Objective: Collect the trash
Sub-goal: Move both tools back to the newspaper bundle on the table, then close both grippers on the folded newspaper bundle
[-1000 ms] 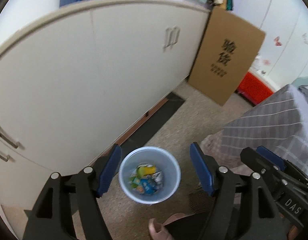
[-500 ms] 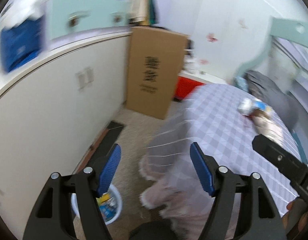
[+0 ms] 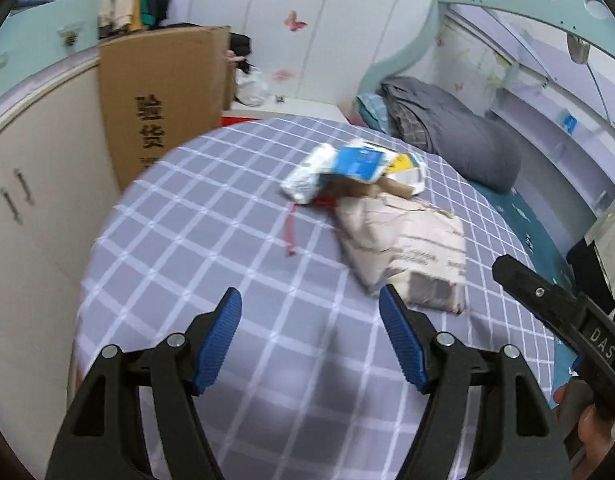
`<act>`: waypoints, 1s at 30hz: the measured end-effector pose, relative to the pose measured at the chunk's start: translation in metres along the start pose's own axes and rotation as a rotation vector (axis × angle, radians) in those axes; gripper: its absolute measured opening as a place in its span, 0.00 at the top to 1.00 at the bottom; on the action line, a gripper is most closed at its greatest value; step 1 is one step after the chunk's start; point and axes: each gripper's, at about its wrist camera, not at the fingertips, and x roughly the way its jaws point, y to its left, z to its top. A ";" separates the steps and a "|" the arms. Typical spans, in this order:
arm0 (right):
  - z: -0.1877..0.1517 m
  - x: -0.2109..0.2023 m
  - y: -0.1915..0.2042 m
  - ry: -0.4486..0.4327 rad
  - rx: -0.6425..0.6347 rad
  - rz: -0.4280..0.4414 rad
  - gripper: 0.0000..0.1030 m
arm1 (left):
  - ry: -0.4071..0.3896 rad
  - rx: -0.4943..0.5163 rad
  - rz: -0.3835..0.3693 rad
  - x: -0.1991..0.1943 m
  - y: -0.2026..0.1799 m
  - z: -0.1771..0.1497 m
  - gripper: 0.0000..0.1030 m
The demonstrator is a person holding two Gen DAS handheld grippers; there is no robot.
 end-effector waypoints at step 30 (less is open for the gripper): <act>-0.026 0.006 0.013 0.118 -0.050 0.072 0.74 | 0.009 0.123 -0.052 -0.005 -0.023 -0.019 0.86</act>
